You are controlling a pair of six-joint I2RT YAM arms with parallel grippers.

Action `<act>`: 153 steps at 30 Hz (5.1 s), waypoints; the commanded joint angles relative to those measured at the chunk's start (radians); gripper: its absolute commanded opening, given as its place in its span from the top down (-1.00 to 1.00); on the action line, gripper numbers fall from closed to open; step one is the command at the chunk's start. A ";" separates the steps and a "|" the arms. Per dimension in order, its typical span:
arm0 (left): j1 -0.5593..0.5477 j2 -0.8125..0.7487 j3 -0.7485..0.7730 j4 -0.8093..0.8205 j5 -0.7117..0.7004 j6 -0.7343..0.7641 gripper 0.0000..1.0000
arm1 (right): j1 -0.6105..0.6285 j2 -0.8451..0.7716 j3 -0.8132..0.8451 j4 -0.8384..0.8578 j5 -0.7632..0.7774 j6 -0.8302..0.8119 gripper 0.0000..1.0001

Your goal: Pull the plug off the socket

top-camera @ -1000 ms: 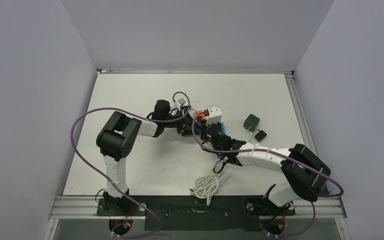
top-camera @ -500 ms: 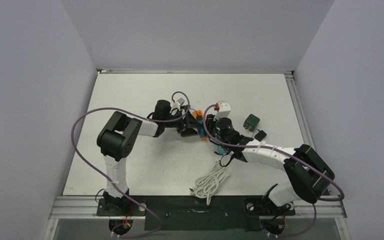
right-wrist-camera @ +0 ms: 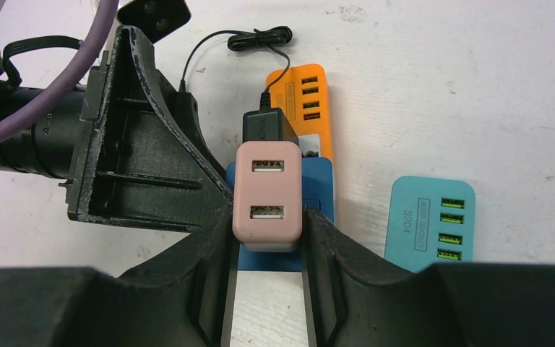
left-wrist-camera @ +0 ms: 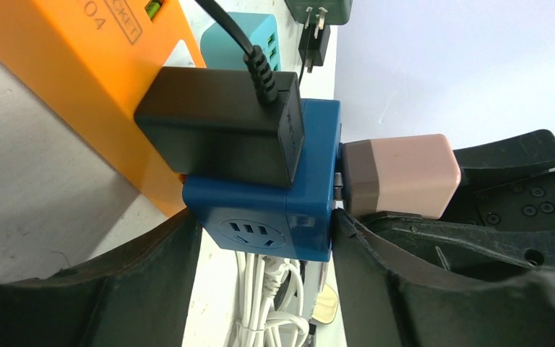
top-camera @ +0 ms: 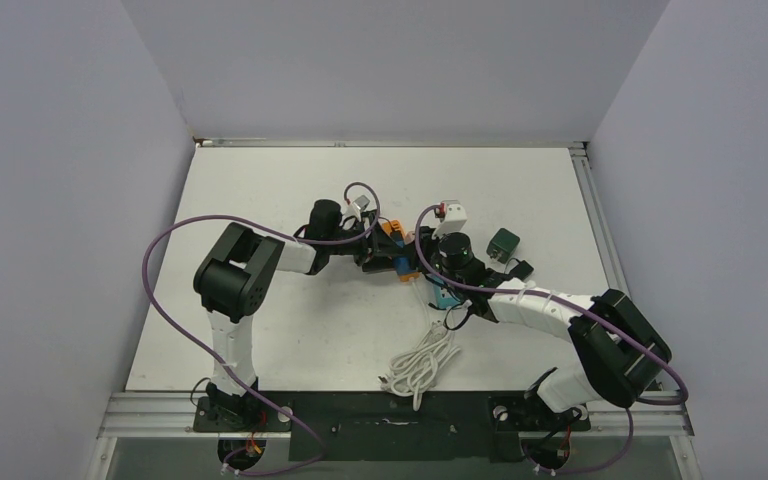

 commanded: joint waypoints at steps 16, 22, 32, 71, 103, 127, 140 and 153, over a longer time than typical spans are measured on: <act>-0.013 0.005 -0.050 0.083 -0.033 -0.023 1.00 | 0.060 -0.019 0.025 0.129 -0.035 0.039 0.89; -0.013 0.001 -0.060 0.094 -0.039 -0.029 1.00 | 0.171 -0.013 0.074 0.054 0.147 -0.075 0.89; -0.013 0.002 -0.058 0.061 -0.049 -0.014 1.00 | 0.227 -0.007 0.105 0.018 0.256 -0.152 0.89; -0.012 -0.122 0.042 -0.263 -0.141 0.240 -0.57 | -0.288 0.025 0.001 -0.265 0.158 0.075 0.60; 0.200 -0.337 0.072 -0.465 -0.286 0.363 -0.80 | -0.104 -0.051 0.186 -0.329 -0.020 -0.166 -0.86; 0.232 -0.373 0.104 -0.572 -0.314 0.398 -0.80 | 0.052 0.496 0.879 -0.898 0.093 -0.329 -0.32; 0.234 -0.380 0.101 -0.571 -0.311 0.396 -0.80 | 0.052 0.563 0.933 -0.918 0.113 -0.347 -0.08; 0.236 -0.377 0.097 -0.566 -0.300 0.393 -0.80 | 0.051 0.603 0.976 -0.907 0.104 -0.374 0.76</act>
